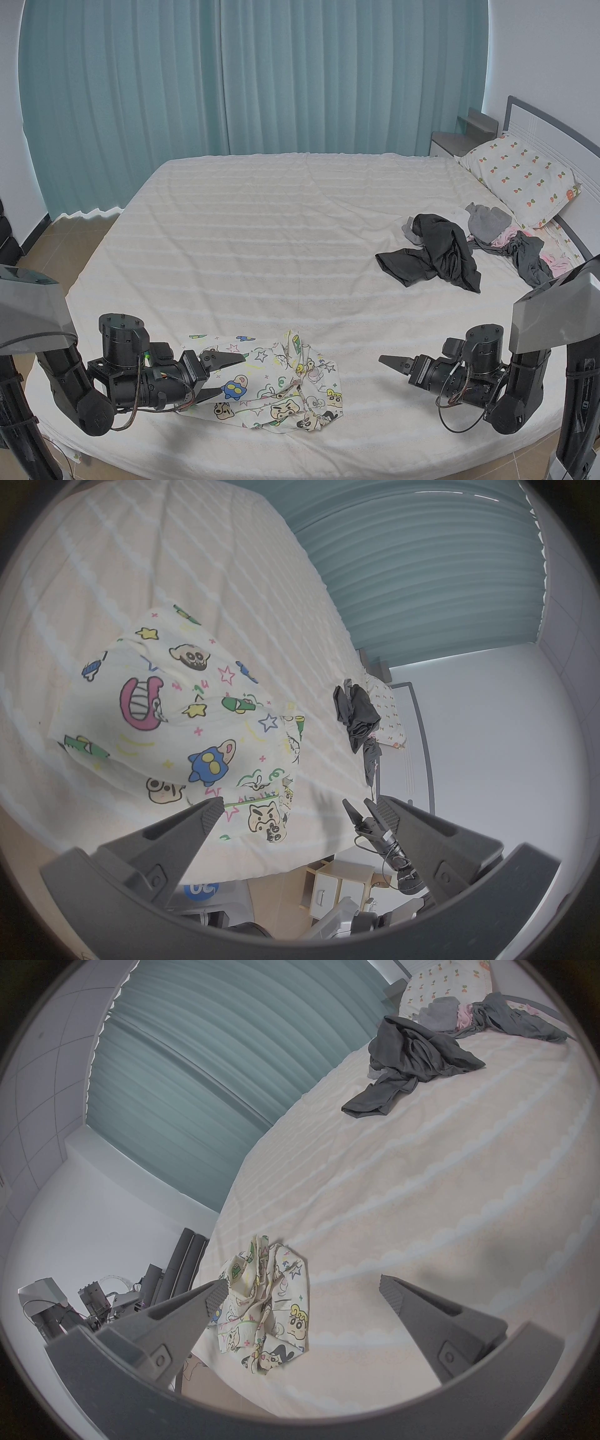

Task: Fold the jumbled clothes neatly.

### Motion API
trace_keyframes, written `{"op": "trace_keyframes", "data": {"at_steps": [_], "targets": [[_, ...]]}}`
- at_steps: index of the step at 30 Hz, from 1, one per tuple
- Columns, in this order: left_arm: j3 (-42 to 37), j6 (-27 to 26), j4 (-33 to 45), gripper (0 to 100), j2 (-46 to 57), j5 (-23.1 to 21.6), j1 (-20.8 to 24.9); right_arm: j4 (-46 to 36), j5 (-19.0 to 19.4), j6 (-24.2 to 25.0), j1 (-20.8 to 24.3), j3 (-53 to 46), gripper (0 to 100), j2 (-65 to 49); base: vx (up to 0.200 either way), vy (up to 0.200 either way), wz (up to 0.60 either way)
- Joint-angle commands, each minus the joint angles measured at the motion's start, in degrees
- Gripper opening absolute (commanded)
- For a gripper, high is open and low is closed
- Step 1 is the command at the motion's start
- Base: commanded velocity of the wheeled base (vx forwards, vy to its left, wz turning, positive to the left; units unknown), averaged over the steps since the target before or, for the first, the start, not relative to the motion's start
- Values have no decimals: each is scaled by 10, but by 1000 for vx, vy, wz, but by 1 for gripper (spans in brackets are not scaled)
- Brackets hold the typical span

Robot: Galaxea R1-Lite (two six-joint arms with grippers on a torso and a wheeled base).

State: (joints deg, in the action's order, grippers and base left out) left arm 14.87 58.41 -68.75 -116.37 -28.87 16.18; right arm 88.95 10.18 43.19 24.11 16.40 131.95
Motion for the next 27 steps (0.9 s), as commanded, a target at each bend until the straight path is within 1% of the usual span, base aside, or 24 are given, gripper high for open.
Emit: {"op": "trace_keyframes", "data": {"at_steps": [1,4,5,6,7,9,13,14,16,20,21,22,23,24,25,27], "targets": [[0,0,-1,100,-8,0,-2,7,-3,-2,8,-1,100,-2,0,200,0],[2,1,-2,100,-8,0,-4,7,-22,-29,15,1,100,-13,0,200,0],[2,1,-2,100,-8,0,-4,7,-22,-29,15,1,100,-13,0,200,0],[2,1,-2,100,-8,0,-9,7,-34,-43,21,3,100,-22,0,200,0],[5,3,-2,100,-9,0,-14,6,-38,-50,27,8,100,-30,0,200,0],[6,4,-2,100,-11,0,-19,5,-36,-66,33,24,100,-33,0,200,0],[3,4,-2,100,-11,0,-19,-30,-33,-132,32,58,100,-32,0,200,0],[3,4,-2,100,-11,0,-19,-30,-33,-132,32,58,100,-32,0,200,0],[3,3,-2,100,-11,0,-19,-39,-16,-143,29,82,100,-15,0,200,0],[3,2,-2,100,-11,0,-19,-29,-3,-164,23,91,100,12,0,200,0],[2,0,-2,100,-11,0,-19,-27,12,-166,18,93,100,24,0,200,0],[3,0,-2,100,-12,0,-19,-27,34,-166,11,93,100,38,0,200,0],[3,0,-2,100,-12,0,-19,-26,48,-169,8,93,100,45,0,0,0],[2,0,-2,100,-13,0,-19,-16,70,-180,3,94,100,63,0,0,0],[3,0,-3,100,-14,0,-18,-3,81,-188,1,94,100,71,0,0,0],[4,-1,-3,100,-16,1,-17,10,88,-209,-4,94,100,77,0,0,0]]}}
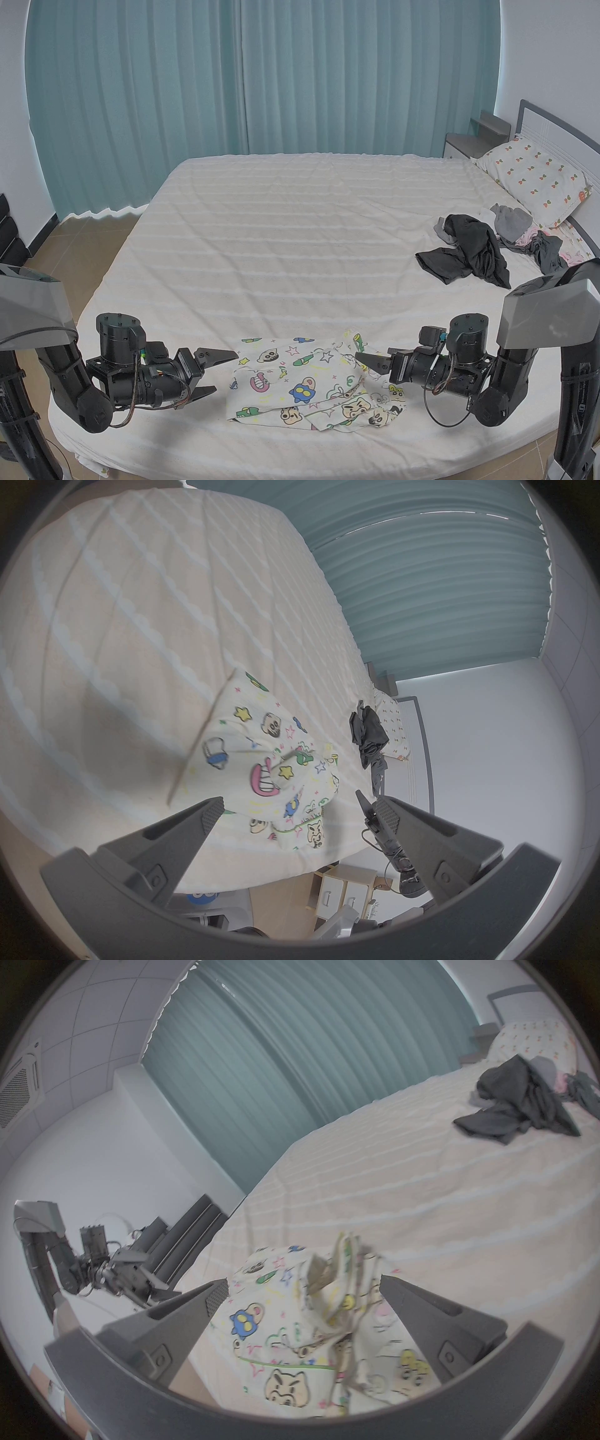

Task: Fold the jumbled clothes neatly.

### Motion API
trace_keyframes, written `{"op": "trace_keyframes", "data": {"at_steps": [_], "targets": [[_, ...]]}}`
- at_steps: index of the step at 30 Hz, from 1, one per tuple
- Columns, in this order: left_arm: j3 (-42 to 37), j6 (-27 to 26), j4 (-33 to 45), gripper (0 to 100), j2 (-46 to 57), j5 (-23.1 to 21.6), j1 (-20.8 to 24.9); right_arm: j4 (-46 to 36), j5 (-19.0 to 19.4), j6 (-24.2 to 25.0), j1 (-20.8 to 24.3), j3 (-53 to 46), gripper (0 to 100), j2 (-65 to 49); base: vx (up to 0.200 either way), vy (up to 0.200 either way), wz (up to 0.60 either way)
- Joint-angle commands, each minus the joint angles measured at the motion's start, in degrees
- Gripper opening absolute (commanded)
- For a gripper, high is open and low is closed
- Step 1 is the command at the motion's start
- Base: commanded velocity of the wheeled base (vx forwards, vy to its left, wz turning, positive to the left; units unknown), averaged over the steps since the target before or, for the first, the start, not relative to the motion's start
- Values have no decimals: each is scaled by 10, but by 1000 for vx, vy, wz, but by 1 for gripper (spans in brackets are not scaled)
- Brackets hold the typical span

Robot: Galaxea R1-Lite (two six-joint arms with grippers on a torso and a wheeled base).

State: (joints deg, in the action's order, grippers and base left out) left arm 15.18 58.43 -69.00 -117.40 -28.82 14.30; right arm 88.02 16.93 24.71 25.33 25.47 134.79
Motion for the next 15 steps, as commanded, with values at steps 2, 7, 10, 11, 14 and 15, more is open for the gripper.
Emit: {"op": "trace_keyframes", "data": {"at_steps": [2,7,10,11,14,15], "targets": [[2,-1,-1,100,-6,1,2,15,24,-27,-15,2,100,43,0,0,0],[2,-2,-1,100,-7,1,3,14,28,-31,-18,31,100,56,0,0,0],[2,-2,-2,100,-8,1,4,11,31,-31,-21,49,100,63,0,0,0],[2,-2,-2,100,-8,1,4,8,31,-31,-23,55,100,62,0,0,0],[2,-10,-2,100,-10,1,4,-16,33,-31,-19,60,100,59,0,0,0],[2,-12,-1,100,-10,1,4,-16,33,-31,-17,60,100,59,0,0,0]]}}
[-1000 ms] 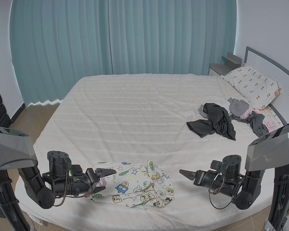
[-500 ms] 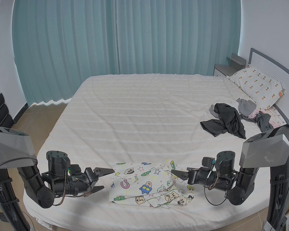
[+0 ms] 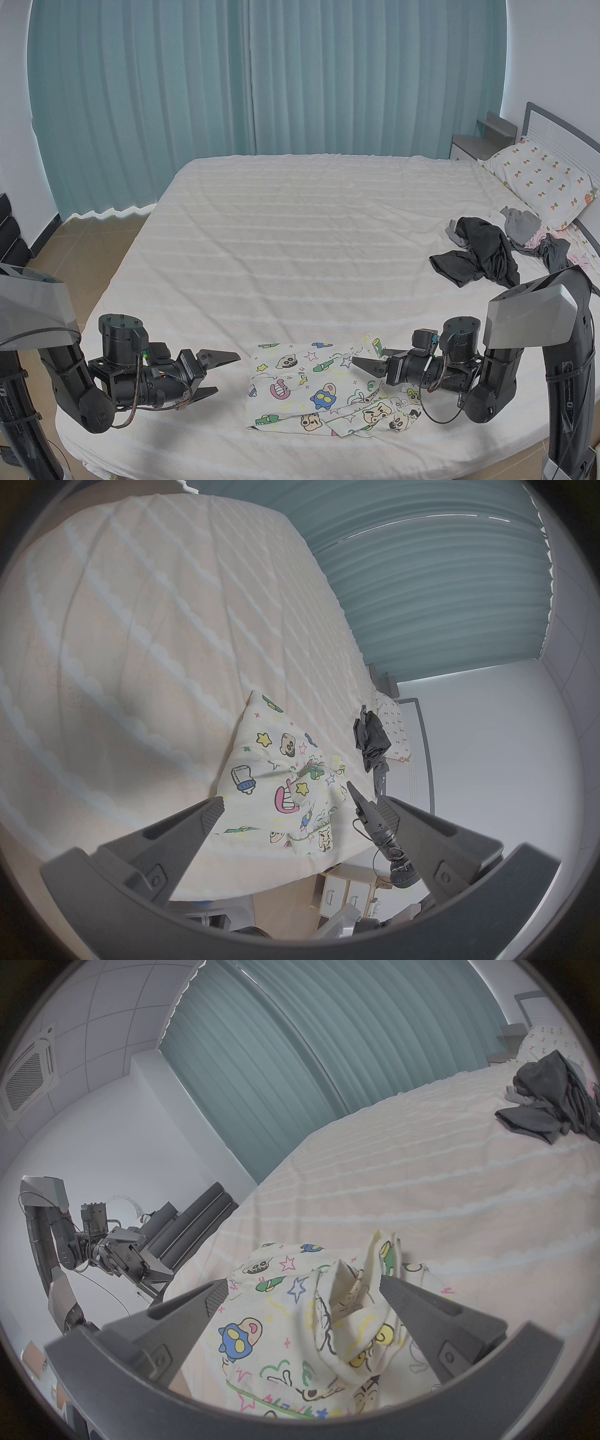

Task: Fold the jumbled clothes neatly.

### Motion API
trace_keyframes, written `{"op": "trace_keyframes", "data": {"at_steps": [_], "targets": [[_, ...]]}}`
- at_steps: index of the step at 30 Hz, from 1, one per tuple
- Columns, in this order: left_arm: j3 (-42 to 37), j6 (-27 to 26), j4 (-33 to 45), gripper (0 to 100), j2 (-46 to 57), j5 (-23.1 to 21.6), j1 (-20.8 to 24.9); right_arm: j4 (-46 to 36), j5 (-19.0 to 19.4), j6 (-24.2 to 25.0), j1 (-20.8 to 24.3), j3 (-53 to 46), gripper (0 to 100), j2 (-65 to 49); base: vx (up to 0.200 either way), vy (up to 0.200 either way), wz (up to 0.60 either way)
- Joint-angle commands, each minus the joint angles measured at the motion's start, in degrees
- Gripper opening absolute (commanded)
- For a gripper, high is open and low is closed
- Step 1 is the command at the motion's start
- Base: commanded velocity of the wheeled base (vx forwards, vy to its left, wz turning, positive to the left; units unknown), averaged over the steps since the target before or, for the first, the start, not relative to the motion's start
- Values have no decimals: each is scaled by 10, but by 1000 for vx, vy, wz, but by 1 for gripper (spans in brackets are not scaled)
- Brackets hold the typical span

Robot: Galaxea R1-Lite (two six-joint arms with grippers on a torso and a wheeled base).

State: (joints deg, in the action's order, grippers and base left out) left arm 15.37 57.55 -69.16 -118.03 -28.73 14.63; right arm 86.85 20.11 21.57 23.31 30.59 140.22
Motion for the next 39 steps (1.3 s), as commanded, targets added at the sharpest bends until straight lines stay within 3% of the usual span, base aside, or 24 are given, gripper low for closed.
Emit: {"op": "trace_keyframes", "data": {"at_steps": [1,14,15,22,33,39], "targets": [[0,-4,0,100,-4,0,0,-4,5,1,9,9,100,4,0,0,0],[0,-5,0,100,-6,1,1,-26,18,1,37,9,100,-3,0,0,0],[0,-5,0,100,-6,1,0,-34,20,1,37,9,0,-5,0,0,0],[-1,-5,0,100,-6,1,1,-90,35,1,31,7,0,-20,0,0,0],[-4,-12,0,100,-6,1,1,-15,33,-6,10,-81,0,-29,0,0,0],[-6,-22,0,100,-8,2,1,-2,45,-53,-9,-134,0,-28,0,0,0]]}}
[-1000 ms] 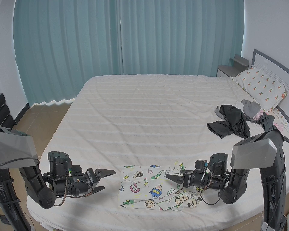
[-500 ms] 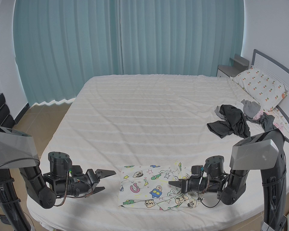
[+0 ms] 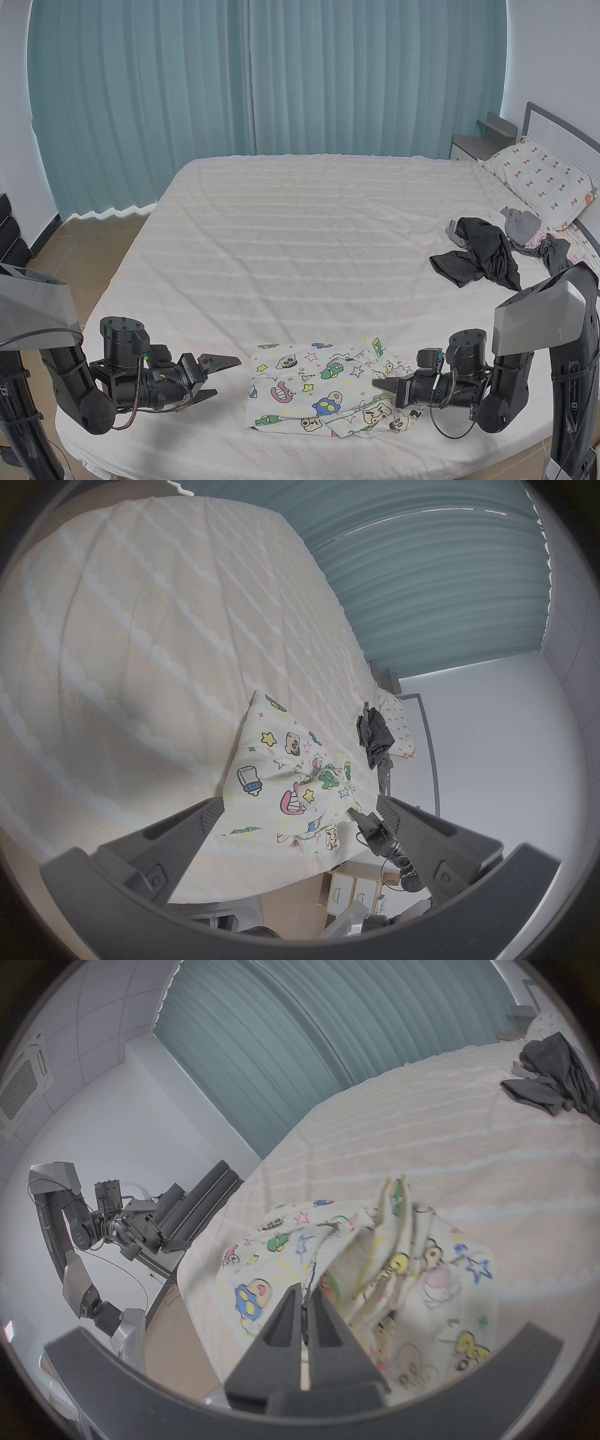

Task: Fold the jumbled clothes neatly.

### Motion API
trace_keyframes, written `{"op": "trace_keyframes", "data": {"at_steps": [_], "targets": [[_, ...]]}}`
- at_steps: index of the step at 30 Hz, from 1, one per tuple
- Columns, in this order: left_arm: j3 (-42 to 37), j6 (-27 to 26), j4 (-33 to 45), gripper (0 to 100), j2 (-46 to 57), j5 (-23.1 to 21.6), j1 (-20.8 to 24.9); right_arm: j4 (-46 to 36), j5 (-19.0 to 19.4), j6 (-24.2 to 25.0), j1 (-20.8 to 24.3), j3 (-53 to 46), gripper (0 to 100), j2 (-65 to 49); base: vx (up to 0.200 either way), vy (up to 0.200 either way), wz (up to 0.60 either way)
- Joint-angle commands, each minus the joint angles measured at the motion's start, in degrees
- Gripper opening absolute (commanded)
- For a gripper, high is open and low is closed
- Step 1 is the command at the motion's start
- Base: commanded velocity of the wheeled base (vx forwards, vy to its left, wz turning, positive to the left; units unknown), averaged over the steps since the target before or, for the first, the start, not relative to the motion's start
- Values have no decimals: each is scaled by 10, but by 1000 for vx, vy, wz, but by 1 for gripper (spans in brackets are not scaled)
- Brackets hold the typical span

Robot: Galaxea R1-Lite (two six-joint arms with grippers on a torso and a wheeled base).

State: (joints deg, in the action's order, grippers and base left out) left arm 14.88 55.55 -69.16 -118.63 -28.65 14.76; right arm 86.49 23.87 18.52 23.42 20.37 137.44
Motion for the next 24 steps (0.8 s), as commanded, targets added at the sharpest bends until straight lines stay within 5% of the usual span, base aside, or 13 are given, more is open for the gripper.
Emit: {"op": "trace_keyframes", "data": {"at_steps": [1,24], "targets": [[-1,-2,0,100,-2,1,0,-1,8,-30,-10,-36,0,-1,0,0,0],[-1,-3,0,100,-2,1,0,-59,9,-156,-7,-113,0,-13,0,0,0]]}}
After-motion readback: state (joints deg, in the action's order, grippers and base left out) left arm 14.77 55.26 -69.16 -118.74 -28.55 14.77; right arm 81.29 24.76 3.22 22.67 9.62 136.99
